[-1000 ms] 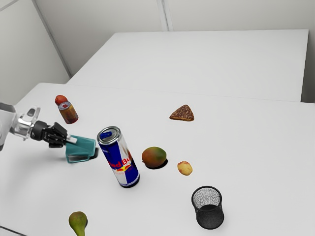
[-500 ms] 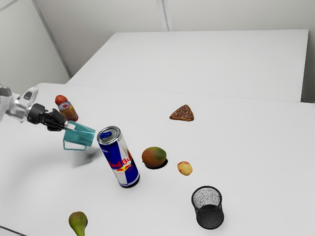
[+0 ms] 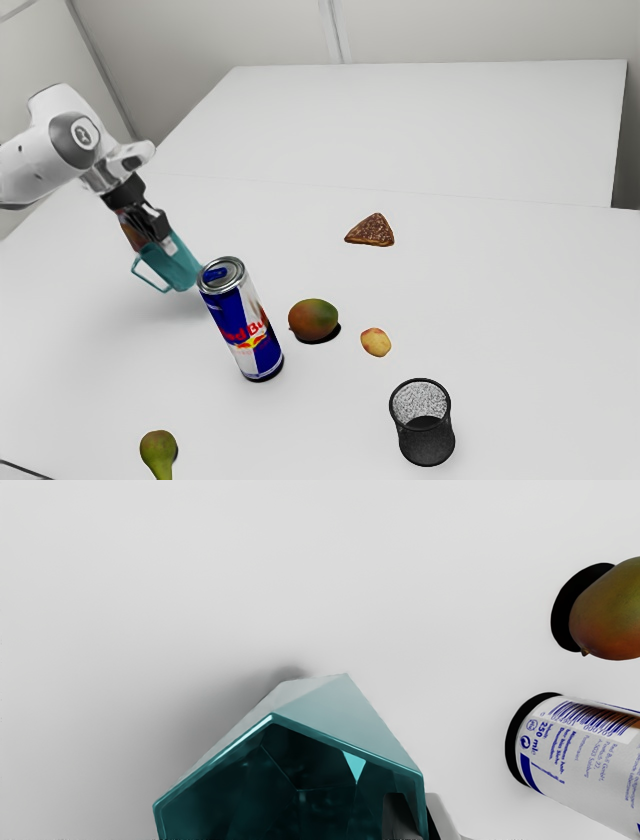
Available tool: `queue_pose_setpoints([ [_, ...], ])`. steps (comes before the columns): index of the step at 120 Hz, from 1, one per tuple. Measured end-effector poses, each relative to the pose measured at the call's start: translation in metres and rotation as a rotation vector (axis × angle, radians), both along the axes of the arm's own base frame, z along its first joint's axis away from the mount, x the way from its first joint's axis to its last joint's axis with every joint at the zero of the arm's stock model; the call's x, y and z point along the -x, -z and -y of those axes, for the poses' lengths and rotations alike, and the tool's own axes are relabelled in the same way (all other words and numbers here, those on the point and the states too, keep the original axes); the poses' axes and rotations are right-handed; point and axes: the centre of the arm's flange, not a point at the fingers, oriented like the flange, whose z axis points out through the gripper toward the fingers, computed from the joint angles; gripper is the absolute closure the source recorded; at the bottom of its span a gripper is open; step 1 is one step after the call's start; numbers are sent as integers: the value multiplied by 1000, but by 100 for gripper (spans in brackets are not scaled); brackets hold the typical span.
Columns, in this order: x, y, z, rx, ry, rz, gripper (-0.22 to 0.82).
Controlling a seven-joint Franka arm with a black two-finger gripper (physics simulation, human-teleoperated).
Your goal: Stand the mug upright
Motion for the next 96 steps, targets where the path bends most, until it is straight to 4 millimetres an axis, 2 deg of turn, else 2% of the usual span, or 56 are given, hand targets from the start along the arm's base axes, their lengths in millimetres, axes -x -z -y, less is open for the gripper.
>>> queue_pose_setpoints([
  [15, 1, 12, 39, -120, 63, -6, 77],
  [24, 2, 20, 53, -179, 78, 3, 78],
  [54, 9, 56, 58, -278, 17, 39, 78],
  [70, 6, 60, 66, -293, -12, 69, 78],
  [74, 5, 61, 68, -295, -20, 74, 74],
  [96, 4, 61, 69, -299, -69, 91, 35],
])
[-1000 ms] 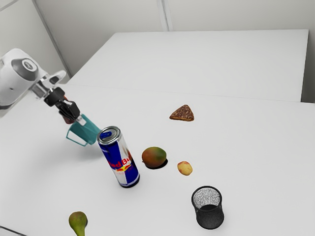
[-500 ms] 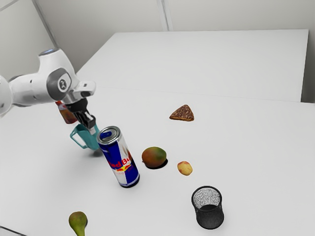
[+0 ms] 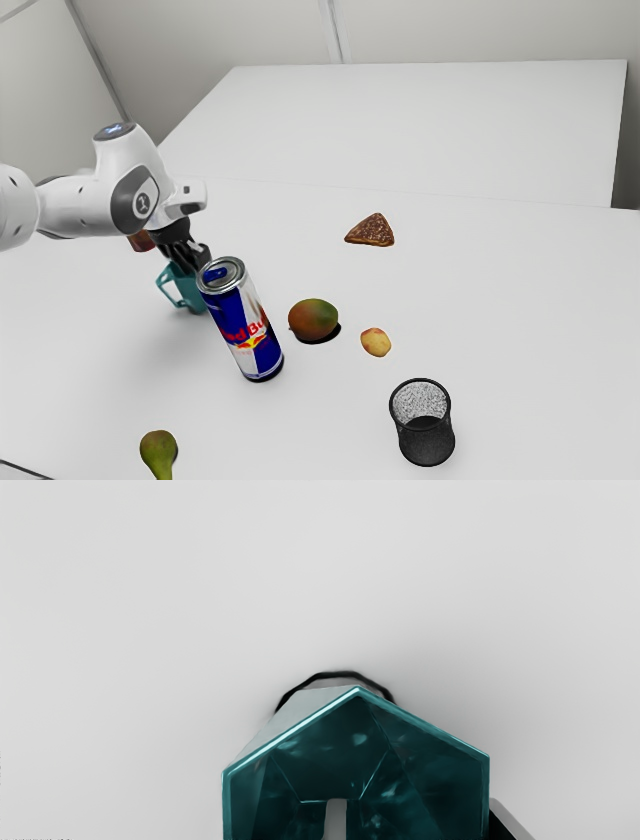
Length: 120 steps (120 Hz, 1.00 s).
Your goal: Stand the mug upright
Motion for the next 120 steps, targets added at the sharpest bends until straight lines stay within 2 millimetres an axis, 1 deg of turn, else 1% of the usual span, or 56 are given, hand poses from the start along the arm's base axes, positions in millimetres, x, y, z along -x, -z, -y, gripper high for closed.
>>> queue_pose_setpoints([
  [9, 0, -1, -1, 0, -17, 5, 24],
  [19, 0, -6, -1, 0, -32, 12, 16],
  [25, 1, -16, 0, -1, -38, 22, 13],
  [32, 0, -33, 2, -1, -45, 39, 10],
  [37, -5, -51, 2, -1, -49, 55, 8],
  [47, -22, -97, 3, 4, -58, 90, 5],
  [57, -33, -141, 5, 15, -70, 116, 4],
  [67, -46, -193, 8, 17, -75, 152, 3],
  [75, -49, -222, 14, 20, -74, 156, 2],
  [86, -47, -252, 28, 20, -61, 146, 1],
  [92, -45, -263, 36, 21, -53, 133, 1],
  [103, -41, -271, 48, 24, -42, 104, 1],
  [111, -38, -273, 53, 26, -41, 85, 0],
  [120, -36, -272, 54, 28, -46, 66, 0],
])
